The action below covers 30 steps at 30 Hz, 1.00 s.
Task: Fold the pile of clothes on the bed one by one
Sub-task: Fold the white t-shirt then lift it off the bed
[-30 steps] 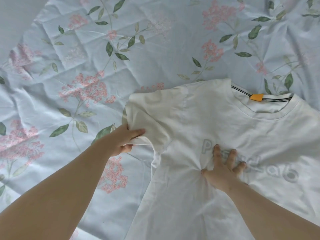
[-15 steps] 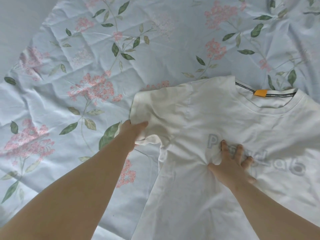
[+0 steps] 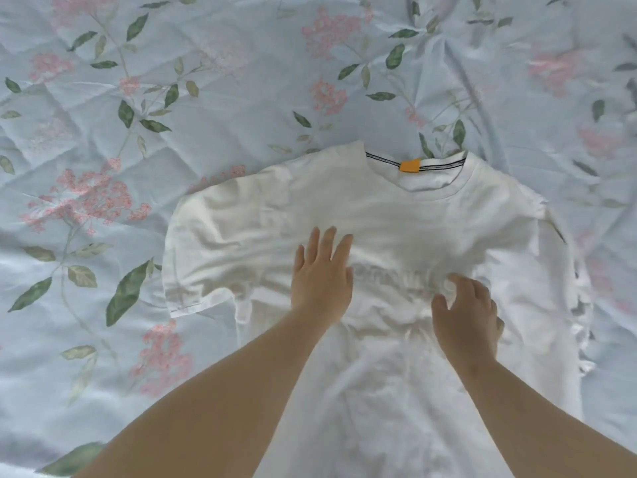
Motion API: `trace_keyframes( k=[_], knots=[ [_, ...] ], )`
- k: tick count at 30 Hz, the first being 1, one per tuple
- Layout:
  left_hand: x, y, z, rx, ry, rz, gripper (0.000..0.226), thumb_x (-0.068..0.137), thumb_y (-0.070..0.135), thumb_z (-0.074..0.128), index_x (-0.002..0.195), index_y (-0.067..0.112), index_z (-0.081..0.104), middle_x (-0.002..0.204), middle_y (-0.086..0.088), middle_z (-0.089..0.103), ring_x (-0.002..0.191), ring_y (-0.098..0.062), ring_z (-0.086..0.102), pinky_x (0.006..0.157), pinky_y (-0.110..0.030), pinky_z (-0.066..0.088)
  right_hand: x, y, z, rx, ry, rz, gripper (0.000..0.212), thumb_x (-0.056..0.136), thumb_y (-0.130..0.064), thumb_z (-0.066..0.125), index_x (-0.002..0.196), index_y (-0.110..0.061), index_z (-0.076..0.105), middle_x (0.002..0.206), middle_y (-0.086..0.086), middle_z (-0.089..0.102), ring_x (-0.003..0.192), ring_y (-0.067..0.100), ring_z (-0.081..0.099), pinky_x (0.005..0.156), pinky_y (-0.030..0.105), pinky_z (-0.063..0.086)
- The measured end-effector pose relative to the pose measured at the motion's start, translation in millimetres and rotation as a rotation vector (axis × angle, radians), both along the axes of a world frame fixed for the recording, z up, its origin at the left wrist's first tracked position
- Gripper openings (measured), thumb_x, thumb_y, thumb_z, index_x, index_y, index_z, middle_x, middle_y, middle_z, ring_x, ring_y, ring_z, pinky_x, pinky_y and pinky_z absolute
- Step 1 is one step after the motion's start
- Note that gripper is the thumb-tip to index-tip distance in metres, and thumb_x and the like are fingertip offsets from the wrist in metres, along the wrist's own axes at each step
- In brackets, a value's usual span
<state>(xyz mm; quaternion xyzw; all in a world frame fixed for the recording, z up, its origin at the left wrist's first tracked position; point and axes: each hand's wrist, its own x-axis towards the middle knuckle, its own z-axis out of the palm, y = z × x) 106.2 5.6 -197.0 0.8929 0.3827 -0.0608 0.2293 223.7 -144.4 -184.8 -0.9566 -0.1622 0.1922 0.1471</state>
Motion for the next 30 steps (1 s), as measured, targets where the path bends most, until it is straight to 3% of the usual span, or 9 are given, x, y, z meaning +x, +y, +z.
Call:
trace_keyframes(
  k=[4,7,12,15,18,21,24,28,30],
  knots=[
    [60,-32,-24,-0.024,0.078,-0.202,0.056,0.101,0.044,0.024,0.151,0.033,0.000,0.160,0.004,-0.008,0.146,-0.021,-0.015,0.117,-0.042,-0.008,56,-53,3,0.045,-0.104,-0.347,0.040,0.093,-0.018,0.046,0.133,-0.019,0.047,0.143,0.011,0.038,0.129,0.033,0.034,0.107,0.045,0.022],
    [83,-47,-51,0.029,0.143,-0.158,0.059,0.096,0.058,0.013,0.149,0.039,-0.006,0.159,0.006,-0.016,0.144,-0.021,-0.023,0.114,-0.049,-0.015,92,-88,-6,0.055,-0.133,-0.597,0.041,0.094,-0.019,0.043,0.135,-0.021,0.045,0.145,0.011,0.034,0.129,0.033,0.032,0.105,0.045,0.023],
    [80,-55,-73,0.229,0.128,-0.107,0.074,0.078,0.063,-0.007,0.149,0.041,-0.006,0.159,0.008,-0.013,0.144,-0.021,-0.020,0.111,-0.048,-0.016,123,-113,-32,0.167,0.075,-0.831,0.053,0.089,-0.037,0.051,0.138,-0.028,0.035,0.140,0.010,0.035,0.126,0.033,0.036,0.102,0.051,0.036],
    [81,-55,-77,0.279,0.067,-0.089,0.070,0.083,0.061,0.007,0.150,0.039,0.013,0.160,0.004,0.006,0.146,-0.022,-0.005,0.113,-0.048,-0.008,130,-106,-29,0.199,0.160,-0.714,0.040,0.086,-0.034,0.058,0.122,-0.019,0.048,0.112,0.008,0.052,0.100,0.029,0.047,0.076,0.037,0.043],
    [80,-56,-86,0.343,-0.029,-0.076,0.061,0.087,0.054,0.028,0.143,0.031,0.038,0.152,-0.002,0.034,0.141,-0.027,0.018,0.111,-0.049,0.007,126,-87,-12,0.286,-0.021,-0.488,0.010,0.088,-0.022,0.055,0.089,-0.012,0.055,0.078,0.005,0.056,0.080,0.029,0.049,0.060,0.032,0.037],
    [79,-55,-91,0.390,-0.063,-0.079,0.058,0.086,0.050,0.033,0.140,0.028,0.041,0.148,-0.005,0.040,0.139,-0.029,0.024,0.110,-0.050,0.011,106,-61,-4,0.283,-0.111,-0.041,0.020,0.088,-0.022,0.060,0.106,-0.015,0.063,0.097,0.007,0.059,0.092,0.027,0.052,0.073,0.033,0.038],
    [79,-55,-92,0.409,-0.080,-0.074,0.058,0.086,0.050,0.033,0.140,0.029,0.038,0.148,-0.005,0.041,0.139,-0.028,0.023,0.110,-0.051,0.011,82,-54,-19,0.142,-0.075,0.402,0.031,0.081,-0.033,0.063,0.112,-0.029,0.063,0.115,-0.011,0.059,0.111,0.019,0.048,0.088,0.028,0.027],
    [78,-54,-95,0.420,-0.105,-0.065,0.057,0.086,0.050,0.032,0.139,0.029,0.037,0.148,-0.005,0.040,0.139,-0.028,0.022,0.110,-0.050,0.011,76,-78,-33,0.178,-0.120,0.208,0.051,0.063,-0.038,0.069,0.112,-0.028,0.062,0.122,-0.007,0.056,0.109,0.020,0.047,0.084,0.032,0.034],
    [78,-54,-96,0.422,-0.105,-0.067,0.058,0.086,0.050,0.031,0.140,0.029,0.039,0.148,-0.005,0.040,0.139,-0.028,0.022,0.111,-0.050,0.010,77,-85,-35,0.243,-0.092,0.195,0.035,0.067,-0.034,0.071,0.099,-0.020,0.067,0.106,-0.002,0.059,0.097,0.026,0.054,0.080,0.032,0.042]
  ],
)
